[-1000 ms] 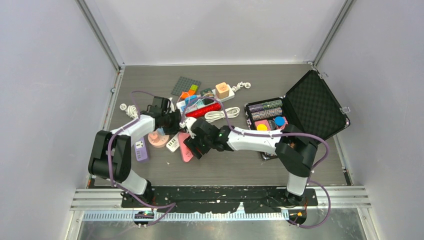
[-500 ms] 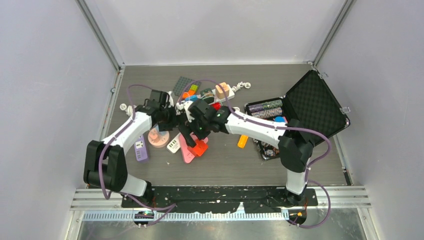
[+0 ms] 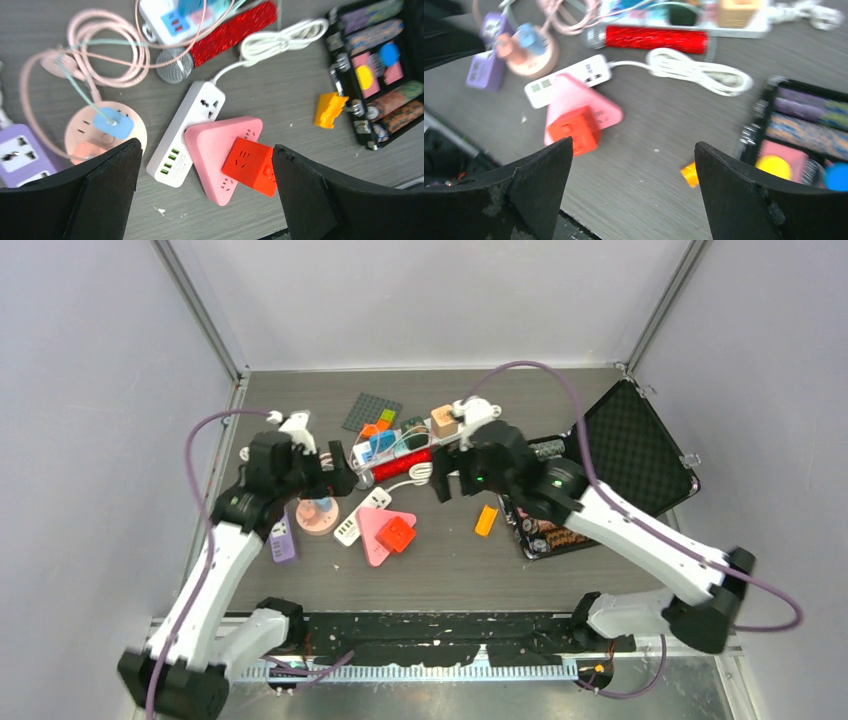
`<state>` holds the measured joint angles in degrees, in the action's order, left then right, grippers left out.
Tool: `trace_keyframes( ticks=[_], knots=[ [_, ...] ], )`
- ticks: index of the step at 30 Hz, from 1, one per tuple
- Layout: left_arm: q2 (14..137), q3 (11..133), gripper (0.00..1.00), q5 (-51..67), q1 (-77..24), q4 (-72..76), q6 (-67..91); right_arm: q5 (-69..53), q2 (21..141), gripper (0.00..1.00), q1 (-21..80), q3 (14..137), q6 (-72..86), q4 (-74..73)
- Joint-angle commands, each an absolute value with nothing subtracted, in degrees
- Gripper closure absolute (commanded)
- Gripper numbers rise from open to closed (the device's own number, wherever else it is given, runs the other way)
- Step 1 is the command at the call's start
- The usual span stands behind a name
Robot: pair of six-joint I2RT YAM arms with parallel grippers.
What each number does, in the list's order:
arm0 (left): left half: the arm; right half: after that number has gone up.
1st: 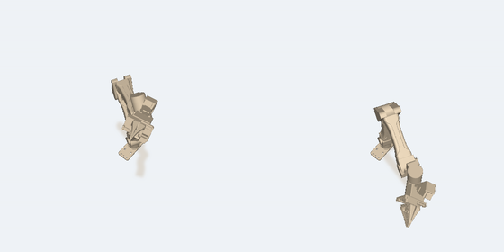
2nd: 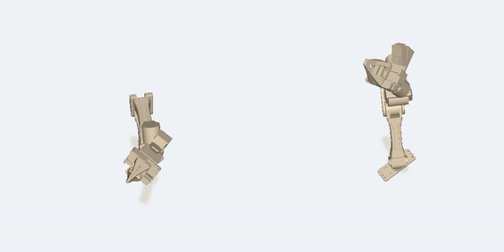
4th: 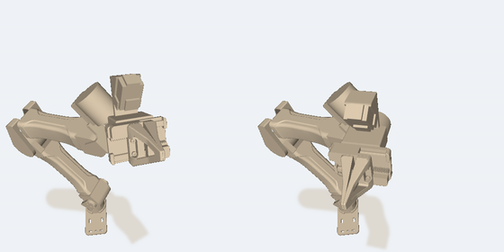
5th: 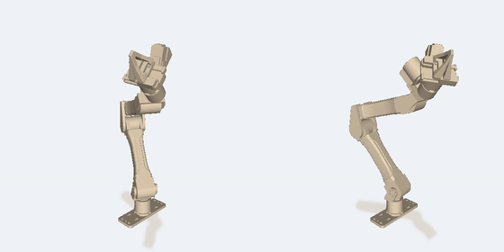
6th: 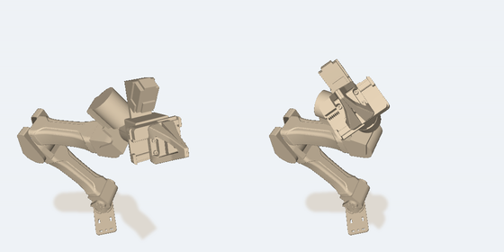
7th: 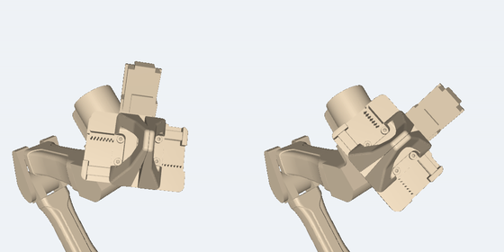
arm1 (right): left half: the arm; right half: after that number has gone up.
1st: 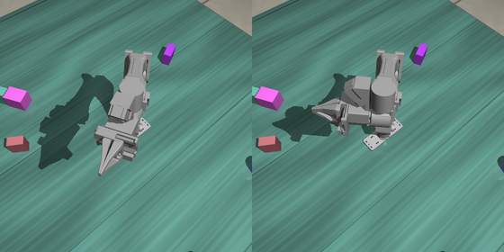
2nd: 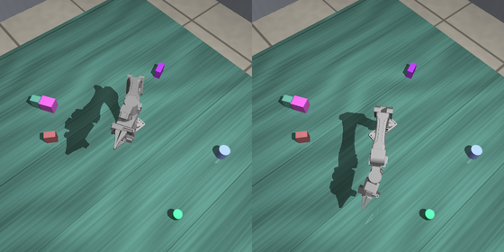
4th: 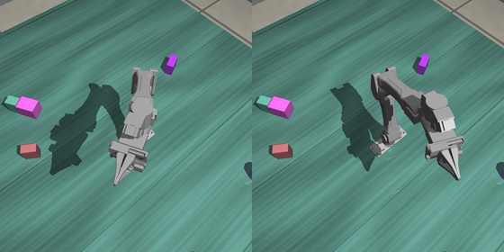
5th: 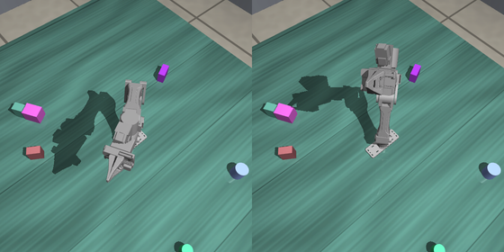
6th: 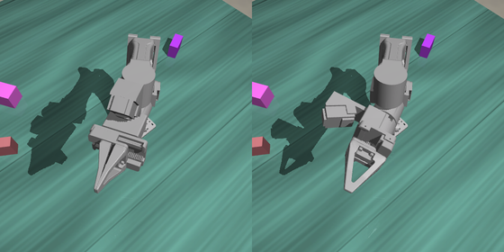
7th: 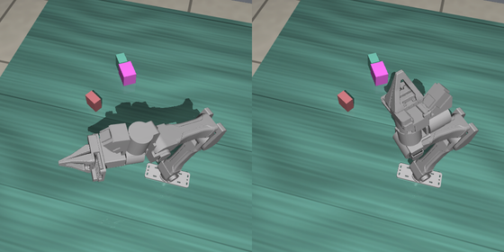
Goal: Insert the plug
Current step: Reset both arms
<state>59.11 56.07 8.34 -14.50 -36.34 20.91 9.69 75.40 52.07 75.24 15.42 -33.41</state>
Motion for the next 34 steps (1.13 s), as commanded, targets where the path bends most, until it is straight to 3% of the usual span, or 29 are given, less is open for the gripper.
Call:
trace_keyframes(
  ticks=[1,17,26,34],
  knots=[
    [44.1,52.9,0.00,5.9,-14.4,-34.5,16.5,28.3,64.0,0.05,49.7,71.6,20.7,-36.8],
    [15.8,58.1,0.00,-3.6,-14.4,-61.3,24.6,52.5,34.3,0.05,48.6,67.5,20.5,-41.9],
    [9.3,64.8,0.00,-6.7,-14.4,-69.3,25.5,56.5,29.1,0.05,48.6,68.4,21.9,-46.5],
    [10.8,65.3,0.00,-6.4,-14.4,-69.6,23.7,56.9,29.1,0.05,48.6,69.2,20.4,-47.5]
  ],
)
